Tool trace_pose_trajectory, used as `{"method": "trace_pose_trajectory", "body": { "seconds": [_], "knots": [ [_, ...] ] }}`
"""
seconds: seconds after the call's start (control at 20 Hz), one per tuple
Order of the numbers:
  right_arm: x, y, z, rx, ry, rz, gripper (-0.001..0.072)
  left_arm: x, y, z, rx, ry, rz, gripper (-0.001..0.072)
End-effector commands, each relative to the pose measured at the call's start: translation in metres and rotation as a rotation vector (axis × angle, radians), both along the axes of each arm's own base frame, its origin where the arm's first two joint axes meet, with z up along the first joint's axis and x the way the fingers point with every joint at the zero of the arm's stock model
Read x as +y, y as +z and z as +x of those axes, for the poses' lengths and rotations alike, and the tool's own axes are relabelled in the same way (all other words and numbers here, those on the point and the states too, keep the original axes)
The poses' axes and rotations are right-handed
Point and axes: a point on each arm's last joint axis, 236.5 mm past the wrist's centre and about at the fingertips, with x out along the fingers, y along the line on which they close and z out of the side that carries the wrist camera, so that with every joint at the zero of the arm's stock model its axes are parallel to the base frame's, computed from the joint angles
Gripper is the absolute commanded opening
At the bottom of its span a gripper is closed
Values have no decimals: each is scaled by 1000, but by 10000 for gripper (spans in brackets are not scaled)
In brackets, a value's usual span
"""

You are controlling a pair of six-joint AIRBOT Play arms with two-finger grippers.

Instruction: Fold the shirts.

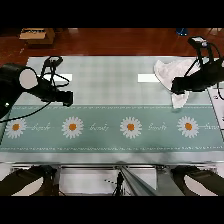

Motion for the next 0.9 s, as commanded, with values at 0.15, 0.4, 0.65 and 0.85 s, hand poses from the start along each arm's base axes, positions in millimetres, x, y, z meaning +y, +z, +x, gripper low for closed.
{"method": "trace_pose_trajectory", "body": {
  "seconds": [0.15, 0.4, 0.65, 0.85],
  "knots": [
    [0, 0, 0, 0, -1, 0, 551, 0, 0, 0, 0, 0, 0, 720],
    [0, 0, 0, 0, -1, 0, 551, 0, 0, 0, 0, 0, 0, 720],
    [2, 7, 17, -77, -4, 12, 551, 0, 0, 0, 0, 0, 0, 720],
    [7, 27, 54, -253, -11, 40, 550, -7, 1, 18, -62, 2, -27, 720]
  ]
}}
